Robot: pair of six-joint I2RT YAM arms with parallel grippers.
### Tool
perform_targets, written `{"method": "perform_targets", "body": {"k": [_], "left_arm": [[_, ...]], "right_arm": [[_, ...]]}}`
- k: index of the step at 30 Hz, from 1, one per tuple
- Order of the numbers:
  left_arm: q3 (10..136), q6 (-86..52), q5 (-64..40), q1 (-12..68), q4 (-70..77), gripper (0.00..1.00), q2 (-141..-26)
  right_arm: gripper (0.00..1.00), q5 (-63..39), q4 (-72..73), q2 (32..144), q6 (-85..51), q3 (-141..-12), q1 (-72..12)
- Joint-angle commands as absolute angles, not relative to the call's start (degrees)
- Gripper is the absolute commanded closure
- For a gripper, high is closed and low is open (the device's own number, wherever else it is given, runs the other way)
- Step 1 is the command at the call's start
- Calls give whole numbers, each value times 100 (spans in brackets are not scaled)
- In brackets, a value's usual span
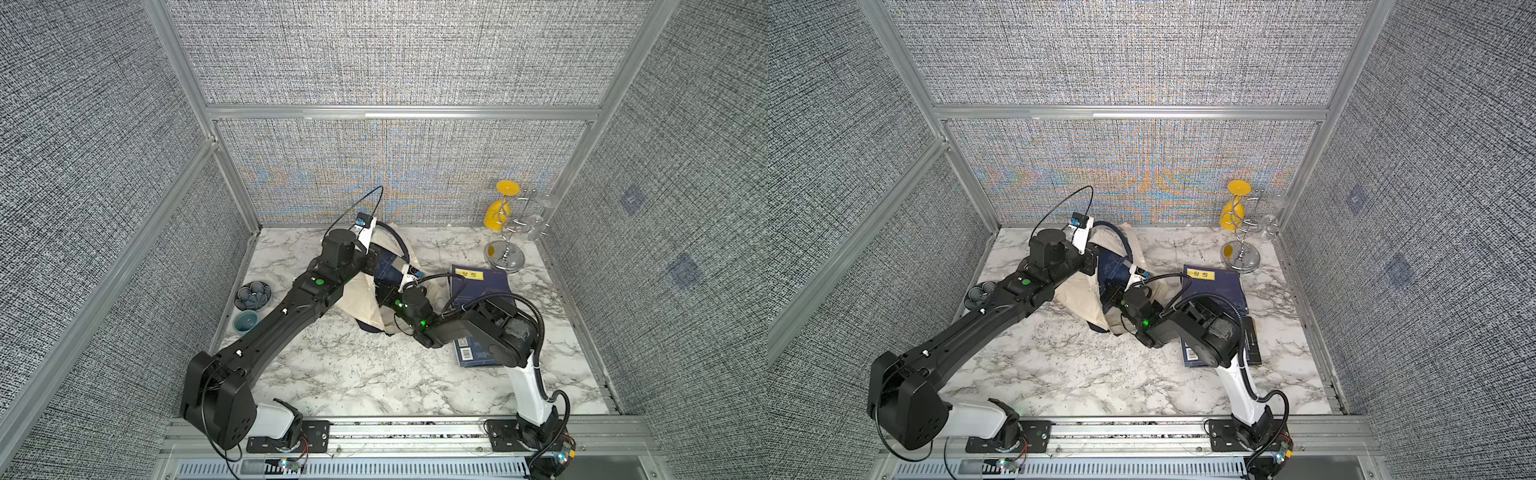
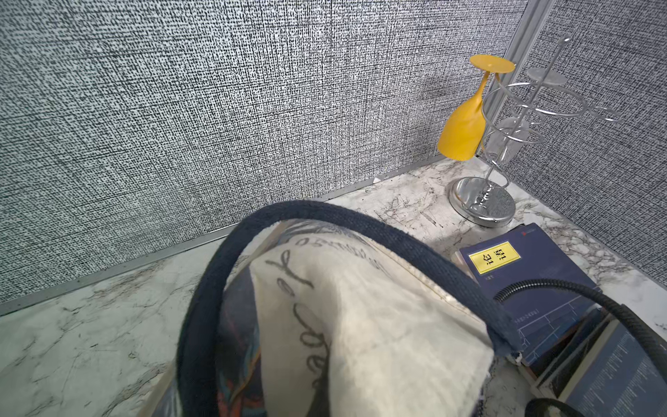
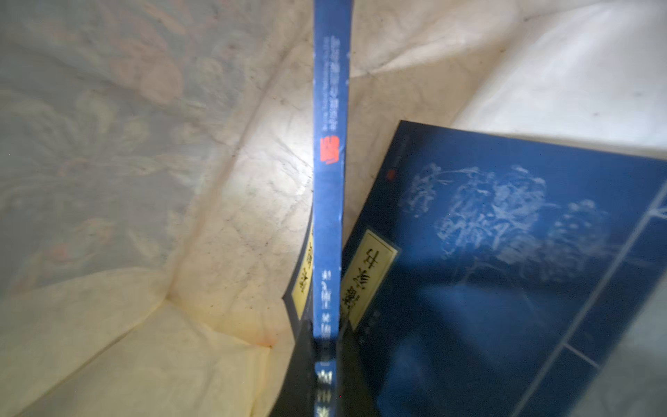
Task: Take out the books from the canvas bag
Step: Pick up the book from the canvas bag.
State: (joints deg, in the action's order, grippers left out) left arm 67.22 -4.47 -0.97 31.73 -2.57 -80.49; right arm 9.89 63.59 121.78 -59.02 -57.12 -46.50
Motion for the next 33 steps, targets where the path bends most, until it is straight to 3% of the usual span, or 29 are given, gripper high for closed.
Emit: {"method": "perform_targets", "body": {"k": [1, 33], "left_arm": [[6854, -343, -17, 3182, -67, 100, -8102], [7312, -624, 720, 2998, -798, 100, -8719]], "right_arm": [[100, 984, 6732, 12040, -5749, -5513, -4658], [100, 1011, 6847, 10866, -5135, -4550, -4658]]}}
